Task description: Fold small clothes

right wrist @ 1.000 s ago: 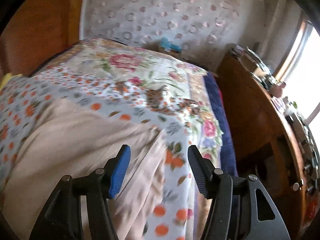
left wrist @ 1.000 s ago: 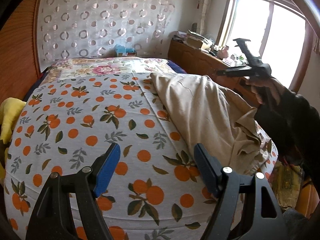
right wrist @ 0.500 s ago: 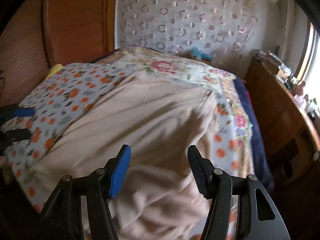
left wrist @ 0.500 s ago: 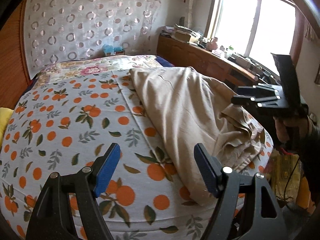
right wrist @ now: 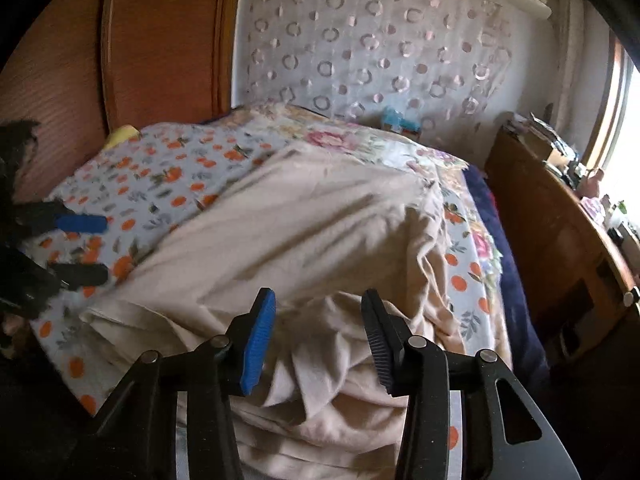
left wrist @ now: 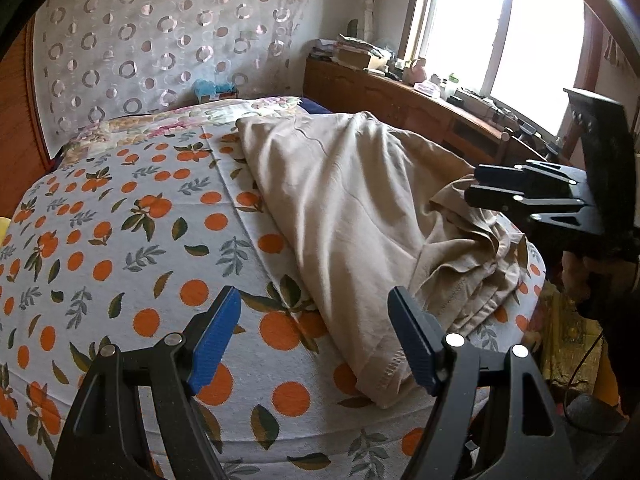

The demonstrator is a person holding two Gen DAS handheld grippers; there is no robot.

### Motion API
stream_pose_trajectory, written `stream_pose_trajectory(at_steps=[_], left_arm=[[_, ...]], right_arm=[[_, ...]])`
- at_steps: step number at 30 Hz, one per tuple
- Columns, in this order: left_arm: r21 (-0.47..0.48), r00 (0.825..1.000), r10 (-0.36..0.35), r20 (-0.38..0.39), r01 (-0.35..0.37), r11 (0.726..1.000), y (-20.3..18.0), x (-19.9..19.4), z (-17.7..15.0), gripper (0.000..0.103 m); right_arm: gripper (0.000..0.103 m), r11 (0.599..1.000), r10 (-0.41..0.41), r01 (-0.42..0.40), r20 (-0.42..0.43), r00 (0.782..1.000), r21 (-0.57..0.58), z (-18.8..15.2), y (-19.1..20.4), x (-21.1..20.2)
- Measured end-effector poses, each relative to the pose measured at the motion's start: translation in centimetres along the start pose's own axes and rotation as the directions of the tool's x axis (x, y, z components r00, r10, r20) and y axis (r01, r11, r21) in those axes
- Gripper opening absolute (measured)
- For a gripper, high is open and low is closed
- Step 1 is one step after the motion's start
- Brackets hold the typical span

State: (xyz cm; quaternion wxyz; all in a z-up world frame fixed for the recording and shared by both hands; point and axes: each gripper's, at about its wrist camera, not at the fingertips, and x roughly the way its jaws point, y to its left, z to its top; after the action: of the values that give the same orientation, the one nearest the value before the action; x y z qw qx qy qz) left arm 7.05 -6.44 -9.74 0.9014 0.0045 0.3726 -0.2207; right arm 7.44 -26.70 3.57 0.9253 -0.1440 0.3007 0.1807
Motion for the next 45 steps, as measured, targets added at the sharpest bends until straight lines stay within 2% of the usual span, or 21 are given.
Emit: stream_pose_trajectory(at_steps=[3,6,9,11,13,18,21,24,26,31,36,39,40,42,43,45], left_arm=[[0.001,1.0,-0.003,-0.004,0.003,1.0,-0.1,0.1,-0.2,0.076],[0.001,1.0,-0.004,-0.01,0.004,1.0,-0.1,0.1,-0.4,0.076],[-0.002,1.0,-0.006,-0.019,0.006,1.0,-0.1,0.2,-0.7,0.076],[-0.004,1.0,-0.011,-0.025,0.011,1.0,-0.1,0.4,-0.8,0.076],[-0.002,0.999,-0.018,-0.031,0.018,1.0,-0.3,0.4,-1.1,0.076],[0.005,0.999,-0.029,-0.037,0.03,1.0,-0.7,0.3,-1.3,0.076],[0.012,0.999,-0.034,-0.036,0.035,0.999,-0.9,0.0,-1.4,0.076],[0.012,0.998,-0.042,-0.038,0.042,0.999,-1.1,-0.3,-1.6,0.076],[0.012,0.998,-0.045,-0.04,0.045,0.999,-1.2,-0.3,-1.7,0.077],[0.006,0.997,-0.049,-0.053,0.05,0.999,-1.1,0.2,-1.7,0.076],[0.013,0.997,-0.05,-0.056,0.05,0.999,-1.5,0.2,-1.7,0.076],[0.011,0.997,-0.052,-0.058,0.053,0.999,-1.7,0.3,-1.7,0.076],[0.01,0.997,-0.052,-0.059,0.053,0.999,-1.7,0.4,-1.7,0.076],[0.013,0.996,-0.056,-0.063,0.057,0.998,-1.9,0.5,-1.8,0.076],[0.013,0.996,-0.058,-0.063,0.059,0.998,-1.9,0.6,-1.7,0.076],[0.01,0.996,-0.064,-0.067,0.065,0.998,-1.9,0.9,-1.7,0.076]], right_arm=[[0.046,0.999,0.025,-0.025,-0.019,1.0,-0.022,-0.8,0.5,0.4],[0.045,1.0,0.003,-0.004,-0.061,0.998,-0.023,-1.8,0.3,1.7],[0.033,0.999,-0.044,0.044,-0.103,0.994,0.004,-2.0,-1.1,2.6],[0.012,0.999,-0.03,0.033,-0.115,0.993,0.027,-2.4,-1.9,2.5],[0.006,0.999,-0.022,0.025,-0.091,0.996,0.029,-2.7,-2.0,1.5],[0.005,0.995,-0.054,0.055,-0.01,0.998,0.087,-3.7,-3.2,-2.8],[0.005,0.986,-0.092,0.088,0.016,0.996,0.139,-5.0,-4.6,-5.9],[0.005,0.979,-0.115,0.114,-0.007,0.993,0.171,-7.0,-5.6,-7.7],[0.005,0.978,-0.077,0.088,-0.065,0.995,0.187,-8.4,-5.8,-7.4],[0.006,0.974,-0.054,0.075,-0.105,0.993,0.212,-9.9,-6.0,-7.4],[0.009,0.966,-0.078,0.085,-0.037,0.996,0.245,-9.5,-7.1,-10.1],[0.013,0.964,-0.081,0.074,0.018,0.997,0.256,-8.8,-6.0,-9.8],[0.016,0.964,-0.084,0.073,0.031,0.996,0.255,-8.6,-6.0,-9.9],[0.029,0.967,-0.103,0.092,0.035,0.994,0.238,-8.5,-5.8,-9.4],[0.04,0.966,-0.113,0.102,0.031,0.993,0.236,-8.6,-6.0,-8.8],[0.044,0.962,-0.109,0.105,0.003,0.994,0.253,-8.6,-6.8,-6.9]])
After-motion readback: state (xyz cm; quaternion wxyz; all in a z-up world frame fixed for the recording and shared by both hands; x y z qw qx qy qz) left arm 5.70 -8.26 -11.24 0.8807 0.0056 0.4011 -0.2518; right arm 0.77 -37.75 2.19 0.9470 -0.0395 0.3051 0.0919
